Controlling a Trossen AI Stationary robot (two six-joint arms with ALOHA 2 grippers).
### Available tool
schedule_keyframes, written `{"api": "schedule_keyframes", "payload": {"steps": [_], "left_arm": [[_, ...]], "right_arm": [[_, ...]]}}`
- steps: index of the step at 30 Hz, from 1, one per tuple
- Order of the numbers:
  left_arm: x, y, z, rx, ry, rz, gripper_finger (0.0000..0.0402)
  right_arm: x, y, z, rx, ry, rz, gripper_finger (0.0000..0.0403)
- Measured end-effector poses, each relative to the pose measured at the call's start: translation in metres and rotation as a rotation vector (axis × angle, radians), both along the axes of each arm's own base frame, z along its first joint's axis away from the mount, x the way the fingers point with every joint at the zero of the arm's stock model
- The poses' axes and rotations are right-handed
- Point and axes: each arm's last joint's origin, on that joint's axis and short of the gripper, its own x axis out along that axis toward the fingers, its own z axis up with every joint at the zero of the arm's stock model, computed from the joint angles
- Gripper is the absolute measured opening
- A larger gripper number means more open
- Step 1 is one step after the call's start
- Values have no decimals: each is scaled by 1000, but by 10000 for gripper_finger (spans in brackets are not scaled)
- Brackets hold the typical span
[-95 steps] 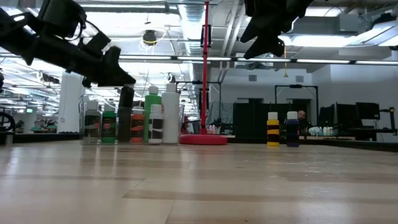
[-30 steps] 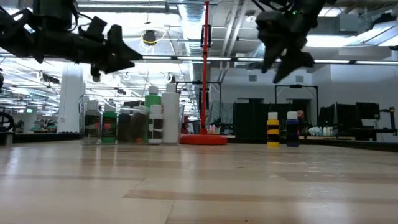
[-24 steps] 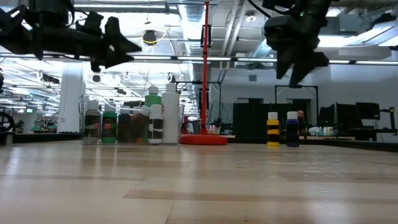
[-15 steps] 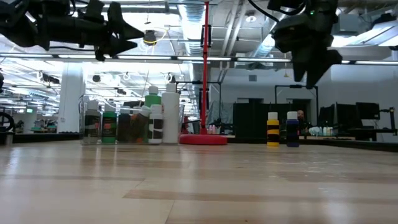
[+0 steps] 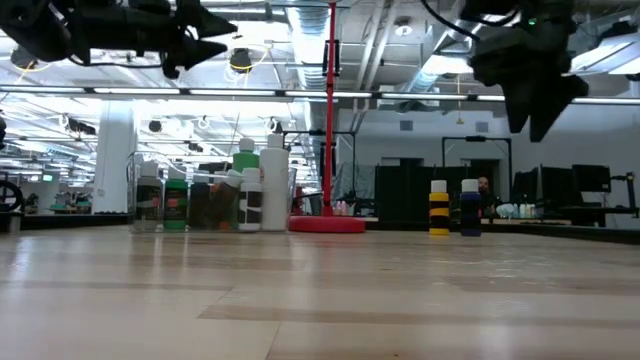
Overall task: Pick & Place Paint Supplies
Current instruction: Put the brown paint bottle into the transparent bin
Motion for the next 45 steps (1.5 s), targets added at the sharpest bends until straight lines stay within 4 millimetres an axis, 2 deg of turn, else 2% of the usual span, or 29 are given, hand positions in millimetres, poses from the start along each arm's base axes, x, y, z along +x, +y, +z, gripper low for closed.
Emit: {"api": "schedule_keyframes", "payload": {"steps": [7,11,17,27,32,38,41,45], "left_arm": [[2,-1,19,25,-50,-38,239],[3,-2,32,30,-97,-71,239],[3,-2,51,49,-153,-88,239],[3,-4,60,75,-151,-142,238],[12,-6,68,24,107,-280,237],[29,-11,73,14,560,-368,237],[40,-12,61,-4,750,-401,237],[53,-7,32,-114,952,-379,237]], "right_arm": [[-41,-6,-18,-48,-49,-161,227],[-54,-9,-32,-103,-69,-220,227],[-60,-14,-48,-151,-64,-247,227],[-59,-19,-54,-167,-75,-210,227],[-53,-19,-53,-158,-132,-171,227],[-49,-19,-51,-165,-169,-150,227],[-47,-20,-51,-168,-190,-152,227],[-46,-19,-50,-168,-200,-145,227]]}}
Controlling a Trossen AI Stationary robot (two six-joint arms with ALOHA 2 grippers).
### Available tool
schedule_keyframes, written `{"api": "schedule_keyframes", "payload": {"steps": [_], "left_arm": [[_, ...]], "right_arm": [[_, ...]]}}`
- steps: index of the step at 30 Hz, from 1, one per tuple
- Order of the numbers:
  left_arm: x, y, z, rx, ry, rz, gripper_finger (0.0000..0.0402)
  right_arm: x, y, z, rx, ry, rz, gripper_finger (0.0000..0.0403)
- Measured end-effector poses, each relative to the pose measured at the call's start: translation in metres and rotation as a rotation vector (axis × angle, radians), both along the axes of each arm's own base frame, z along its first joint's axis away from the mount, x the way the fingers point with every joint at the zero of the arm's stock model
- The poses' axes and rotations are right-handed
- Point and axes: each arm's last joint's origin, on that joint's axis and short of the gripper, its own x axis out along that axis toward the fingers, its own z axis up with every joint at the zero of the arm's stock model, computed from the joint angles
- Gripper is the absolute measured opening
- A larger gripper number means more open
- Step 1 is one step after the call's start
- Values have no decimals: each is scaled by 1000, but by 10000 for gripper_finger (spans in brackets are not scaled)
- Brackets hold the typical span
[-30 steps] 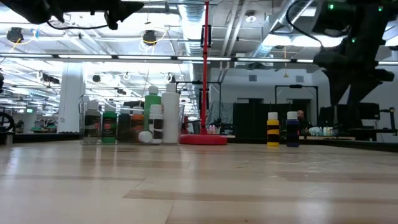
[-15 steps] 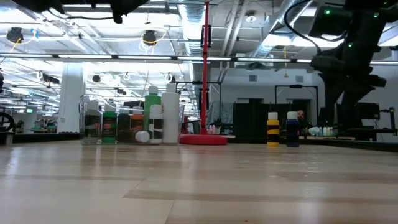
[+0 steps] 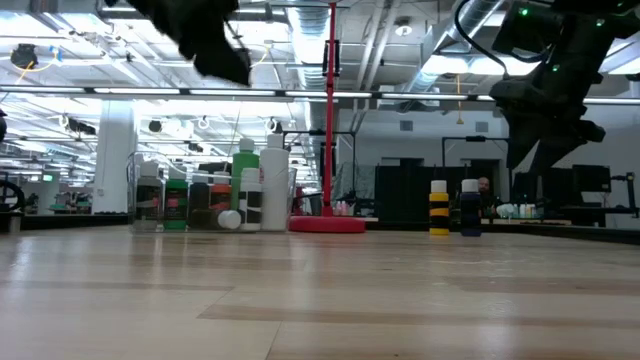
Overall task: Pick & Place Paint Supplies
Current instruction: Put the brown paint bottle into the transparent bin
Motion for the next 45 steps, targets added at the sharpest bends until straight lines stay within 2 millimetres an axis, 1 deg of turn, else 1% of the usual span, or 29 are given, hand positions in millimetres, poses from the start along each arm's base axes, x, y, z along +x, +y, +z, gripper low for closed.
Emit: {"api": "schedule_keyframes", "payload": {"steps": [3,6,9,13,16,19,24,28,32,36,39,45], "left_arm": [[5,5,-19,-46,136,41,237],[12,7,-31,-46,208,57,237],[14,10,-36,-55,231,70,237],[6,15,-41,-90,307,111,237],[2,21,-39,-70,311,116,237],[-2,29,-39,-48,322,96,237],[-4,42,-42,-81,331,35,237],[-1,47,-48,-37,370,-28,237],[7,51,-62,-24,440,-78,237],[12,58,-78,-47,501,-75,237],[14,62,-84,-51,527,-77,237],[12,68,-85,-37,534,-79,237]], "right_arm": [[0,2,0,1,-1,11,227],[1,4,0,4,-3,16,227],[1,5,0,5,-4,25,227],[2,8,0,13,-10,27,227],[2,10,0,13,-9,36,227],[2,10,0,12,-10,35,227],[2,10,0,10,-9,34,227],[2,10,0,10,-10,34,227],[2,10,0,7,-8,39,227],[2,10,0,7,-7,40,227],[2,10,0,7,-8,40,227],[3,10,0,7,-14,35,227]]}}
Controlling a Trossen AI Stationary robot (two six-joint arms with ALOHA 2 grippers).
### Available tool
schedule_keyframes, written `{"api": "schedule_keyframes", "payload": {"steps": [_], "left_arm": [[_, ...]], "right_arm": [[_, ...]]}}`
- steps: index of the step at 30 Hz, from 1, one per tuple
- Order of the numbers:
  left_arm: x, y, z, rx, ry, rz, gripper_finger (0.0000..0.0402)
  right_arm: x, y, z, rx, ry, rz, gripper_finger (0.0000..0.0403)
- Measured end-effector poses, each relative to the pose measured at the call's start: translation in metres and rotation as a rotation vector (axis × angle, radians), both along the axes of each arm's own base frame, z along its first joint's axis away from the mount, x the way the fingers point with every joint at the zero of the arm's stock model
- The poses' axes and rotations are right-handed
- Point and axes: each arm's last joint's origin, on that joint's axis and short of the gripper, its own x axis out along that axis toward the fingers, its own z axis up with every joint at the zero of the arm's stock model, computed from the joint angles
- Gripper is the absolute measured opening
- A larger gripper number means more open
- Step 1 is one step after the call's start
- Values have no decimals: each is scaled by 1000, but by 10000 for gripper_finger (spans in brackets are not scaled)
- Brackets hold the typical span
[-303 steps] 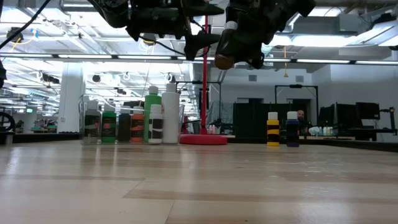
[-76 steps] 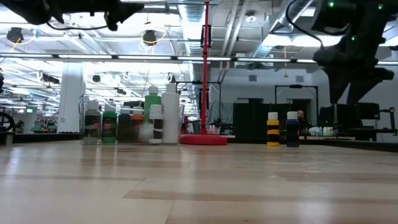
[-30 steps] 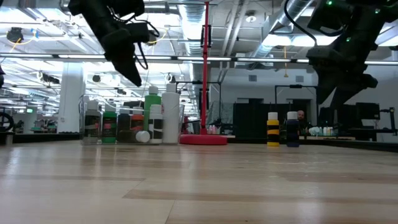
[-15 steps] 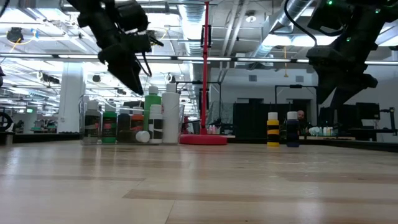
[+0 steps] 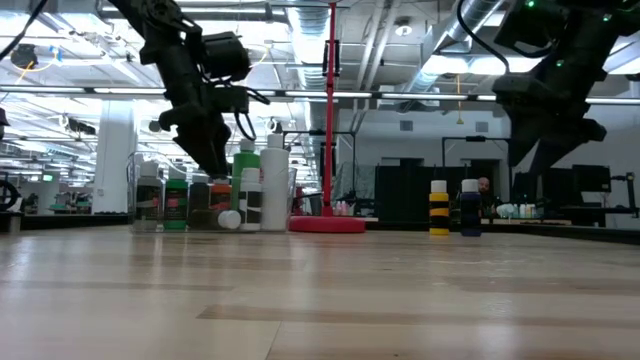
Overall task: Pick & Place Paint Supplies
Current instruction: Put the brown paint bottle into the transparent bin
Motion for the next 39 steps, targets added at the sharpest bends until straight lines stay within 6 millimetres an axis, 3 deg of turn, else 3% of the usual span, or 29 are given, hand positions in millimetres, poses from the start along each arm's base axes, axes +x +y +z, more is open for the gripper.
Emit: {"api": "schedule_keyframes", "payload": {"steps": [12,19,39], "left_arm": [[2,-1,-5,3,2,-108,237],[2,0,-14,-8,23,-110,237],[3,0,-14,-6,5,-113,237]], "right_arm": [[4,-1,2,-9,-44,4,227],[4,0,2,-7,-45,1,227],[4,1,2,-7,-45,8,227]]}}
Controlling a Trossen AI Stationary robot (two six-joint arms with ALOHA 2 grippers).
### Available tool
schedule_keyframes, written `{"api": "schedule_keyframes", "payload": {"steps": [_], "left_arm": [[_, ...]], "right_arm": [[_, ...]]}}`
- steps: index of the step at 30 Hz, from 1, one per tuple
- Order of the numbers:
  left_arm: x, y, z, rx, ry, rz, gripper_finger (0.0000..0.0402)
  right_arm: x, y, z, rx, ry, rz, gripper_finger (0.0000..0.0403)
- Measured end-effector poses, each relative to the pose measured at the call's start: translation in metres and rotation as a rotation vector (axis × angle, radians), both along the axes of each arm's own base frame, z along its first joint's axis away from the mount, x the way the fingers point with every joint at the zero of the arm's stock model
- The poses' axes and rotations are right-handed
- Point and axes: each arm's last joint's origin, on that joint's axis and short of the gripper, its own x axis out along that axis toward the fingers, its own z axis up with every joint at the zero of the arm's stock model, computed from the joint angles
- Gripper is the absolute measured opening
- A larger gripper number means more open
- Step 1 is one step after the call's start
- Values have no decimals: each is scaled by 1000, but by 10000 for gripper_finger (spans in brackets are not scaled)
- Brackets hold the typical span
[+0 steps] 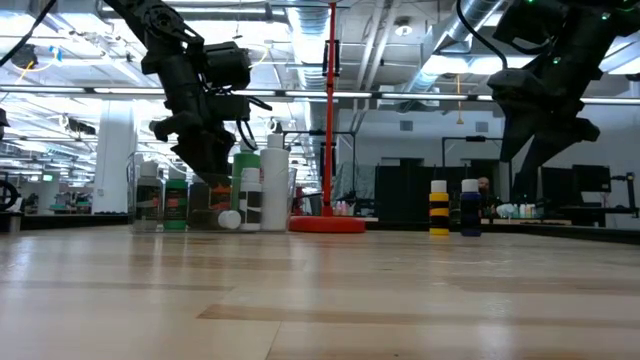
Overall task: Pick & Place Paint Supplies
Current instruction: Put the brown paint bottle into the transparent bin
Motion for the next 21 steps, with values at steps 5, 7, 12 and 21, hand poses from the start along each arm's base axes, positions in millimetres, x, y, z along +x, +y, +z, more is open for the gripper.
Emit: {"api": "schedule_keyframes", "payload": {"steps": [5,7,12,21], "left_arm": [[0,0,0,-10,-7,-7,237],[0,0,0,-5,-8,-24,237],[0,0,0,-4,-8,-30,237],[0,1,1,25,-2,-47,237]], "right_arm": [[0,0,0,-2,1,4,227],[0,0,0,-4,3,8,227],[0,0,0,-4,3,7,227],[0,0,0,-4,3,7,227]]}}
